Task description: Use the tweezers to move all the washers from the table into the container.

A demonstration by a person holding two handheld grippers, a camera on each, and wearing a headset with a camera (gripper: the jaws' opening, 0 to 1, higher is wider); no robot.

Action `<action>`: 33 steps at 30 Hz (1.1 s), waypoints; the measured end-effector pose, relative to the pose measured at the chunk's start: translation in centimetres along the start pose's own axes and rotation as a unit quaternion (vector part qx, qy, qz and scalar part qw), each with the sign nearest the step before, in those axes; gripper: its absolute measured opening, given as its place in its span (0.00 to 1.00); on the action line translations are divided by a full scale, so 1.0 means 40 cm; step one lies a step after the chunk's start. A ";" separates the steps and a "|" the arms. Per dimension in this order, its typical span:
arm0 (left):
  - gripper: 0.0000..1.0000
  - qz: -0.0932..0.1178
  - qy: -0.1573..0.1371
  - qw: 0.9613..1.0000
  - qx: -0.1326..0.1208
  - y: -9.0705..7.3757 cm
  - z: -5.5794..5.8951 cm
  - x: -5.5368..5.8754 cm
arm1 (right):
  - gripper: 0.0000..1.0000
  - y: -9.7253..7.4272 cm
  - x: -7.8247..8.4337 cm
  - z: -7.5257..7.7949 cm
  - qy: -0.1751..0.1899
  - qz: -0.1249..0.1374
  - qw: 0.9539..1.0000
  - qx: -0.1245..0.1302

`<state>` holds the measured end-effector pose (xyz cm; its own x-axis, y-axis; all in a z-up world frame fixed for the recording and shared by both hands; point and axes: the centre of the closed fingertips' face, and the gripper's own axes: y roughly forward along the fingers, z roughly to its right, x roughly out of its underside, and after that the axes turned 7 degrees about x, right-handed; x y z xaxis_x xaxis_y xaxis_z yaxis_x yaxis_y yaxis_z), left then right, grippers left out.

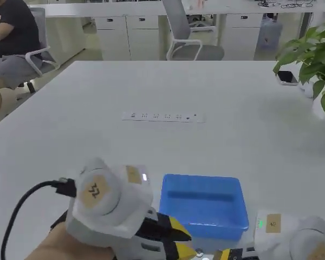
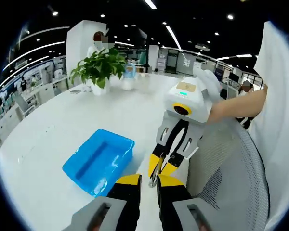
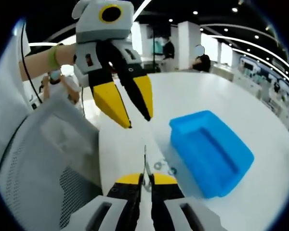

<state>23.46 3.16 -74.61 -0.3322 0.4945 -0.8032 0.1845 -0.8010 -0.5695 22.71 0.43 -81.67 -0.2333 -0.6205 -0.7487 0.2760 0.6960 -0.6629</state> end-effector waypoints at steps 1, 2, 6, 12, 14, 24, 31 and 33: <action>0.12 0.015 -0.008 1.000 -0.018 -0.012 -0.010 0.002 | 0.03 0.000 0.000 0.001 0.007 0.002 1.000 -0.001; 0.13 0.028 -0.017 0.999 -0.030 -0.023 -0.014 0.003 | 0.03 -0.001 0.000 0.002 0.014 0.004 1.000 -0.001; 0.24 0.095 -0.071 0.989 -0.093 -0.078 -0.028 0.021 | 0.03 -0.007 -0.002 0.016 0.071 0.021 0.997 0.002; 0.46 0.188 -0.117 0.961 -0.164 -0.152 -0.033 0.035 | 0.03 -0.033 -0.006 0.043 0.116 0.038 0.992 0.006; 0.53 0.215 -0.122 0.951 -0.184 -0.173 -0.034 0.026 | 0.03 -0.044 -0.009 0.051 0.123 0.044 0.991 0.008; 0.64 0.206 -0.086 0.946 -0.233 -0.175 -0.028 0.027 | 0.03 -0.085 -0.023 0.080 0.121 0.039 0.992 0.024; 0.75 0.217 -0.048 0.938 -0.265 -0.186 -0.037 0.008 | 0.03 -0.111 -0.049 0.117 0.104 0.035 0.993 0.040; 0.78 0.224 -0.048 0.933 -0.276 -0.197 -0.045 0.009 | 0.03 -0.117 -0.059 0.127 0.099 0.037 0.993 0.044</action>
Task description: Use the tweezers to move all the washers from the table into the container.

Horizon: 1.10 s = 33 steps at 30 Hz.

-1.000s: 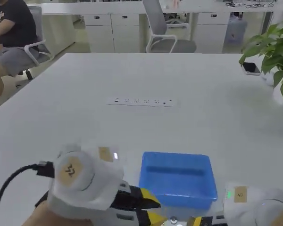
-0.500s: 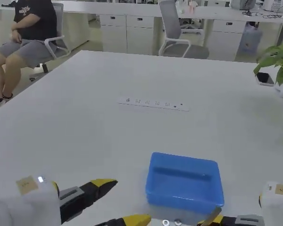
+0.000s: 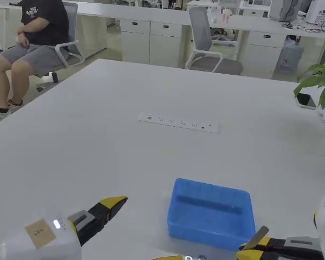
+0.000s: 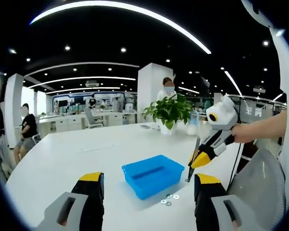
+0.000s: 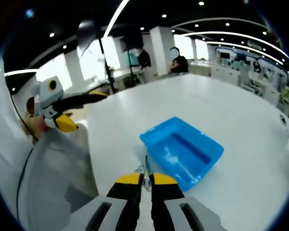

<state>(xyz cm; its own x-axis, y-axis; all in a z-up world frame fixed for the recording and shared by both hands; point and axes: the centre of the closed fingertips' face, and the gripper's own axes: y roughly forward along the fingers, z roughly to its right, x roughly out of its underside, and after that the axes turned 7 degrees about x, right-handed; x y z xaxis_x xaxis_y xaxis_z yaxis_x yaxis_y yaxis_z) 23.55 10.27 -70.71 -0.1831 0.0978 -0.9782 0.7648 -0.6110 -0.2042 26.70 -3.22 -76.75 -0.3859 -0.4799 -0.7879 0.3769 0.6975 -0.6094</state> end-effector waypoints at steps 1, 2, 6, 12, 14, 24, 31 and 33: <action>0.79 0.007 -0.006 1.000 -0.005 -0.003 -0.007 -0.003 | 0.03 -0.002 -0.006 0.004 -0.002 0.001 1.000 0.002; 0.80 0.012 -0.011 1.000 -0.010 -0.004 -0.011 -0.005 | 0.03 -0.005 -0.014 0.011 -0.004 0.003 1.000 0.005; 0.88 0.031 -0.022 0.999 -0.031 -0.008 -0.033 -0.017 | 0.03 -0.011 -0.036 0.023 -0.013 0.006 1.000 0.012; 0.92 0.027 -0.016 0.999 -0.044 -0.011 -0.042 -0.010 | 0.04 -0.002 -0.066 0.072 -0.010 0.015 0.999 0.034; 0.92 0.030 -0.016 0.998 -0.044 -0.011 -0.043 -0.011 | 0.04 0.006 -0.070 0.091 -0.011 0.012 0.999 0.046; 0.90 0.014 0.011 0.999 -0.040 -0.008 -0.033 -0.001 | 0.04 0.060 -0.077 0.170 -0.006 -0.005 0.997 0.081; 0.90 0.009 0.003 0.998 -0.054 -0.014 -0.048 0.007 | 0.04 0.103 -0.054 0.198 0.006 -0.025 0.996 0.082; 0.90 0.008 0.002 0.998 -0.055 -0.014 -0.049 0.009 | 0.04 0.114 -0.046 0.208 0.010 -0.028 0.996 0.083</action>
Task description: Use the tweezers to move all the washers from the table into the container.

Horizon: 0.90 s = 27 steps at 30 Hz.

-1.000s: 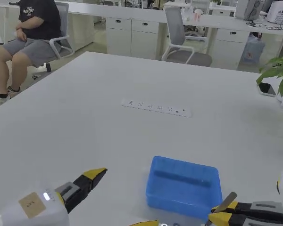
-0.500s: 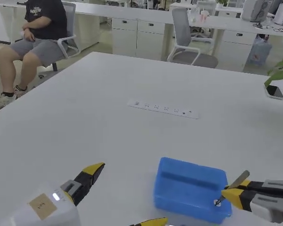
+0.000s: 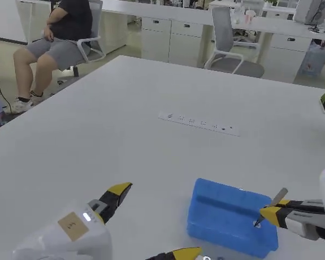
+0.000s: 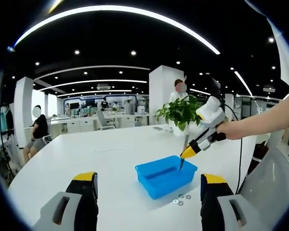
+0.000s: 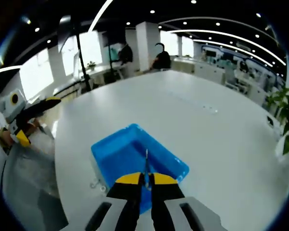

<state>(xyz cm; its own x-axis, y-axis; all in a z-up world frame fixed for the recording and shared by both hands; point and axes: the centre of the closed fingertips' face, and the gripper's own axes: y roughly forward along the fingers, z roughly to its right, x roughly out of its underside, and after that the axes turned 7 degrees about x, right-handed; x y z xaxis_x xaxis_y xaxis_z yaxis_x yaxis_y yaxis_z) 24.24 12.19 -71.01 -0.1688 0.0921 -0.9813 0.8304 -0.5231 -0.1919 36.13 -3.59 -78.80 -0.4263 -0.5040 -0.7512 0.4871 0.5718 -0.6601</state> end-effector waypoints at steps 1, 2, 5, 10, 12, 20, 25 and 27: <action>0.89 0.000 -0.003 1.000 0.000 0.000 0.000 0.000 | 0.04 0.005 0.003 0.000 0.004 -0.002 1.000 -0.002; 0.89 0.000 -0.006 1.000 0.000 -0.001 -0.001 0.002 | 0.04 0.011 0.006 0.001 0.014 -0.003 1.000 -0.003; 0.89 -0.001 -0.007 1.000 0.000 -0.001 -0.002 0.003 | 0.04 0.024 0.011 0.003 0.030 -0.004 1.000 -0.004; 0.88 -0.008 -0.008 1.000 0.002 -0.001 -0.004 0.013 | 0.04 0.041 0.020 0.010 0.017 -0.013 1.000 0.001; 0.88 -0.005 -0.016 1.000 0.004 -0.002 -0.006 0.012 | 0.04 0.046 0.023 0.009 0.012 -0.018 1.000 0.001; 0.88 -0.005 -0.022 1.000 0.003 -0.003 -0.006 0.014 | 0.04 0.050 0.029 0.010 0.002 -0.025 1.000 0.002; 0.87 -0.010 -0.019 1.000 0.005 -0.002 -0.004 0.017 | 0.04 0.043 0.029 0.005 0.005 -0.020 1.000 0.004; 0.87 -0.012 -0.019 1.000 0.005 -0.002 -0.004 0.019 | 0.04 0.034 0.023 0.001 0.005 -0.016 1.000 0.005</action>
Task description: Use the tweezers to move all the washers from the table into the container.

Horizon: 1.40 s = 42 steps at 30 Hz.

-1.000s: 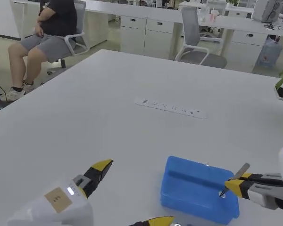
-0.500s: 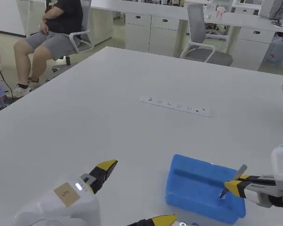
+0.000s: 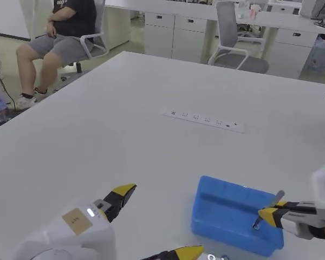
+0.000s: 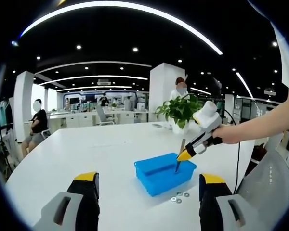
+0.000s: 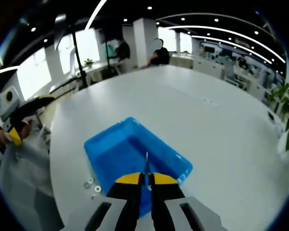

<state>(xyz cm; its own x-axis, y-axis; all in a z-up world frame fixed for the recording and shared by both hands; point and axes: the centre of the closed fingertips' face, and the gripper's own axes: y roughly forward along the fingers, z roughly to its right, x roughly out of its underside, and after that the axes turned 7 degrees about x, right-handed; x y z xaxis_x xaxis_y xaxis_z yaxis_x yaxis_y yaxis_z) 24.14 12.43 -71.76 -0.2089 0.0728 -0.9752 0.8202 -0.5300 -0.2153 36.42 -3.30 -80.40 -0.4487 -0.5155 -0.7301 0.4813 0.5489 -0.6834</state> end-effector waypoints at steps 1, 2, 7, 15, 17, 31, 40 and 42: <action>0.87 0.000 -0.001 1.000 0.000 0.000 0.000 0.001 | 0.04 -0.005 -0.003 -0.002 0.000 0.002 1.000 0.000; 0.87 -0.001 -0.001 1.000 0.001 0.000 0.000 0.002 | 0.04 -0.012 -0.009 -0.006 0.000 0.007 1.000 0.000; 0.86 -0.004 0.000 1.000 0.004 0.002 0.004 0.003 | 0.04 -0.041 -0.030 -0.027 -0.004 0.022 1.000 -0.003; 0.84 -0.014 0.002 1.000 0.007 0.003 0.006 0.013 | 0.03 -0.088 -0.061 -0.082 -0.014 0.038 0.999 -0.025; 0.83 -0.015 0.002 1.000 0.008 0.004 0.006 0.014 | 0.03 -0.101 -0.069 -0.104 -0.020 0.041 0.998 -0.034; 0.81 -0.022 0.005 1.000 0.014 0.006 0.013 0.018 | 0.03 -0.106 -0.029 -0.199 -0.013 0.017 0.995 -0.093; 0.80 -0.029 0.008 0.999 0.018 0.008 0.016 0.024 | 0.03 -0.066 0.050 -0.228 0.001 -0.021 0.994 -0.110; 0.80 -0.030 0.008 0.999 0.019 0.008 0.017 0.025 | 0.04 -0.059 0.063 -0.230 0.004 -0.028 0.993 -0.113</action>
<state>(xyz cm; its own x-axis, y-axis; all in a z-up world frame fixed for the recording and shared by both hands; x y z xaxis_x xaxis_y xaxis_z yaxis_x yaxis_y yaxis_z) 23.83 11.78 -72.79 -0.2480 0.1181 -0.9615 0.7860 -0.5557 -0.2710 27.22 0.18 -80.63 -0.4757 -0.5449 -0.6905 0.2755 0.6533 -0.7053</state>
